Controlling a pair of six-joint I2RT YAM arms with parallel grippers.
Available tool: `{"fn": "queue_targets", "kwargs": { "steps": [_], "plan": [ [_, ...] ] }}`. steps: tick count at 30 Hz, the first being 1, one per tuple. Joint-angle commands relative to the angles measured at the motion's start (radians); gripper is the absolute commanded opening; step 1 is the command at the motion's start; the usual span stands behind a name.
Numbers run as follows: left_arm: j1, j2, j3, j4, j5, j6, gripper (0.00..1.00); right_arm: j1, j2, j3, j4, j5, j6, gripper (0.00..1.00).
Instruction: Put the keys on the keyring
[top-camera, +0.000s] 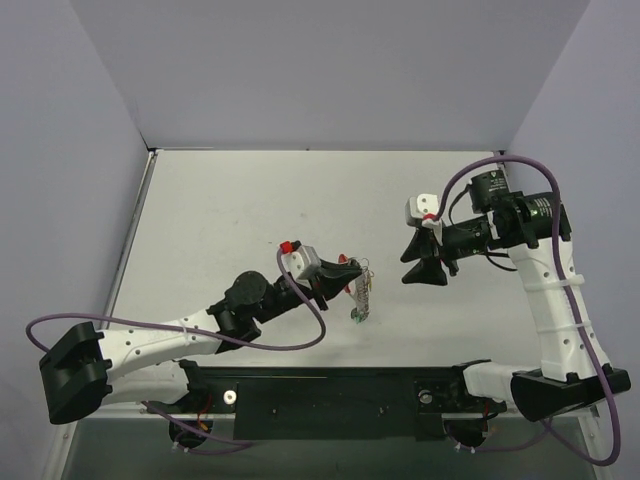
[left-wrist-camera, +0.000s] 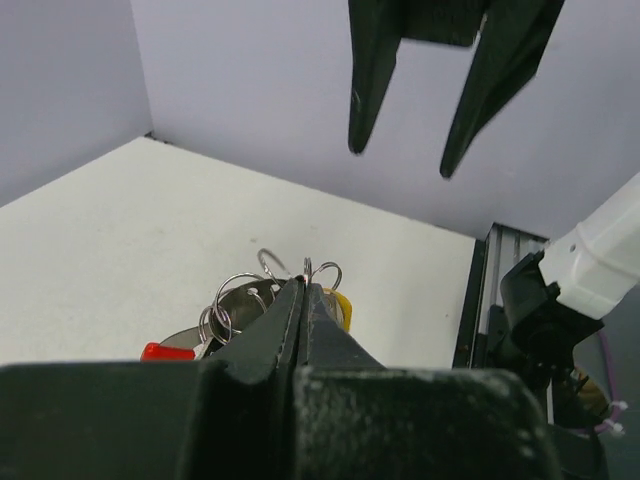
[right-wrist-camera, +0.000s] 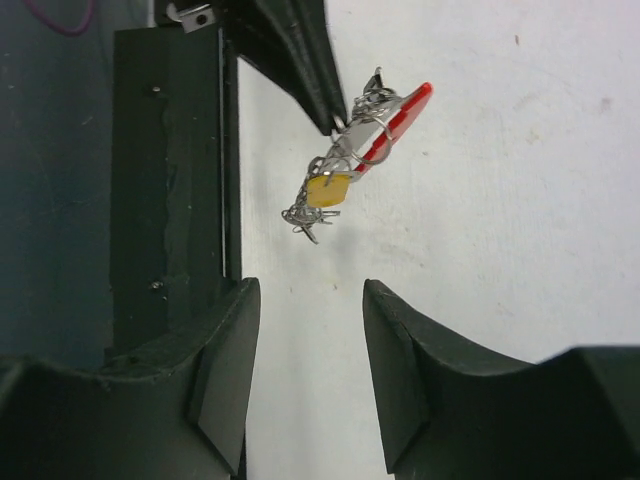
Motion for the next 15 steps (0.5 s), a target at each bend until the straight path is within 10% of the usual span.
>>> {"fn": "queue_targets", "kwargs": {
  "steps": [1,15],
  "plan": [
    [0.015,-0.046,-0.022,0.258,-0.038,-0.166,0.0,-0.01,0.002,-0.08,-0.239,-0.203,-0.182,0.41],
    [0.024,-0.013,-0.01,0.27,-0.126,-0.346,0.0,0.08,0.116,0.003,-0.242,-0.266,-0.22,0.4]
  ]
}}
